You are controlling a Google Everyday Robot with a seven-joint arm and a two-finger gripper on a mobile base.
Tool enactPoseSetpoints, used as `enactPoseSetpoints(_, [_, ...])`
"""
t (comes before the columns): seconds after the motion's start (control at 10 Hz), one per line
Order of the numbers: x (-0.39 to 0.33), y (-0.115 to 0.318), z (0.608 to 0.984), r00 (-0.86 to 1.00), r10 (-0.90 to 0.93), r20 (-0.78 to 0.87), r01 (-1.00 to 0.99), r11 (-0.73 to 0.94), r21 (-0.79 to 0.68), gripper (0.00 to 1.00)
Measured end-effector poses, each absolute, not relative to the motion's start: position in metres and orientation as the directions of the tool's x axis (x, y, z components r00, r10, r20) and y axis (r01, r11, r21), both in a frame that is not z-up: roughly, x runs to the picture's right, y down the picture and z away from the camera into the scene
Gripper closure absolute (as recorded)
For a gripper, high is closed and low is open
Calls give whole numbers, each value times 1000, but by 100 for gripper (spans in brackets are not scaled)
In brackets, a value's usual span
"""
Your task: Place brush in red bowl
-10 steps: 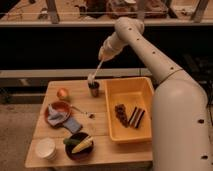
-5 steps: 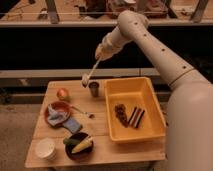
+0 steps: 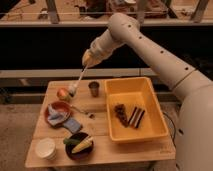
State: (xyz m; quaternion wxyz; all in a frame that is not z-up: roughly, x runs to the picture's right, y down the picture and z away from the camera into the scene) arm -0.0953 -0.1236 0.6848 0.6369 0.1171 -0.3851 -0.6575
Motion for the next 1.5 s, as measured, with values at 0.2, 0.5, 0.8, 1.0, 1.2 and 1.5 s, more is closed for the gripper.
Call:
enactPoseSetpoints(0.2, [-123,-92,689,-214,-911,352,701,108,705,86])
enactPoseSetpoints(0.5, [-165,-48,699,-277,-891,359,628,115,770,86])
enactPoseSetpoints(0.8, [-178,-17,722,-292,-883,367,607,125,785,86])
enactPoseSetpoints(1.0, [-186,-9,737,-288,-883,370,603,133,787,86])
enactPoseSetpoints(1.2, [-192,-9,760,-275,-885,375,614,138,777,86])
enactPoseSetpoints(1.5, [-184,-34,790,-225,-886,406,642,178,746,86])
